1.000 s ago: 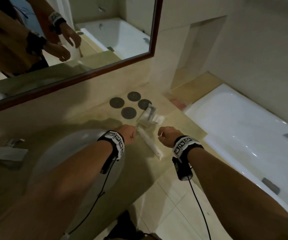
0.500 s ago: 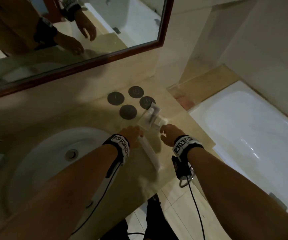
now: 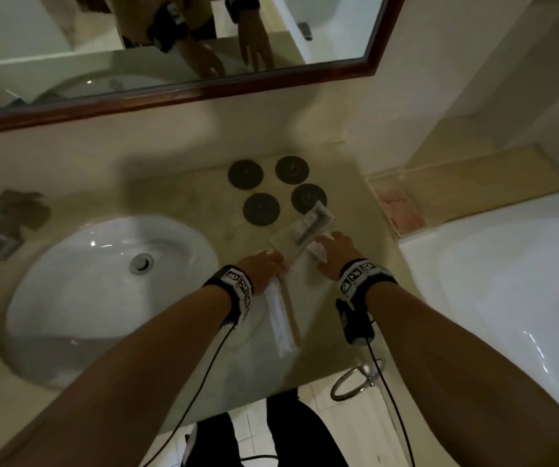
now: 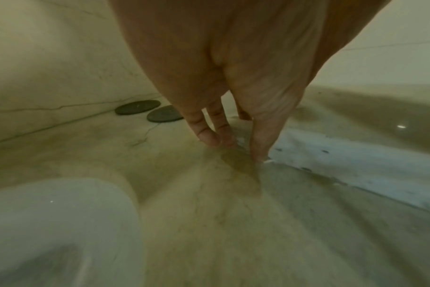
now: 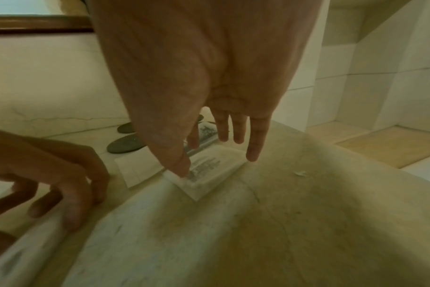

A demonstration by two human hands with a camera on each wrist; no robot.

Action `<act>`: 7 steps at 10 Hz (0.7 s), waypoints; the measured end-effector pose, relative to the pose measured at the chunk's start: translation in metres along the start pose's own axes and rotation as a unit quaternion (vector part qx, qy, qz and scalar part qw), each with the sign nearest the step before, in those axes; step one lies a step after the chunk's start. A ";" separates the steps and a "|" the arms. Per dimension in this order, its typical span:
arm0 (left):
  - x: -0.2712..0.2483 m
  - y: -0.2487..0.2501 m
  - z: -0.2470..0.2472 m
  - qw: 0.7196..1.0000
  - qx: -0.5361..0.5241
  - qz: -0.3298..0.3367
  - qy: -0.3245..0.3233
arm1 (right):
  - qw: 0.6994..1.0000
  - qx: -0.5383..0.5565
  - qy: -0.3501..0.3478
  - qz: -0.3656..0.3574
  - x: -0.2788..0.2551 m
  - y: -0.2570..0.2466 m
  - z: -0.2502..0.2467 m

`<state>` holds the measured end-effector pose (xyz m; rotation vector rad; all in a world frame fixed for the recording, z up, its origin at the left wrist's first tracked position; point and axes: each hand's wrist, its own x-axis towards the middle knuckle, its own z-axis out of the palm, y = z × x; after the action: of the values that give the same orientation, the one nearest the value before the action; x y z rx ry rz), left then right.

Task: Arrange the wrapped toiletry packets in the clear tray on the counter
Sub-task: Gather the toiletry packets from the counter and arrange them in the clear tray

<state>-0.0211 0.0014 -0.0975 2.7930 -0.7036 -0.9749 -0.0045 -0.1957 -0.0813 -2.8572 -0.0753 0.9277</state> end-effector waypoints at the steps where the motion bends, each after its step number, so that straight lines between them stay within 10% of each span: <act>1: -0.004 0.002 -0.005 1.000 0.010 -0.020 -0.011 | 1.000 0.000 -0.011 0.000 0.010 0.001 0.005; 7: -0.092 -0.044 -0.035 0.987 -0.073 -0.122 0.078 | 0.998 0.054 0.045 0.002 -0.013 -0.058 -0.040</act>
<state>-0.0456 0.0805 -0.0281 2.8282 -0.2638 -0.7934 0.0085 -0.1440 -0.0336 -2.7944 -0.0105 0.7771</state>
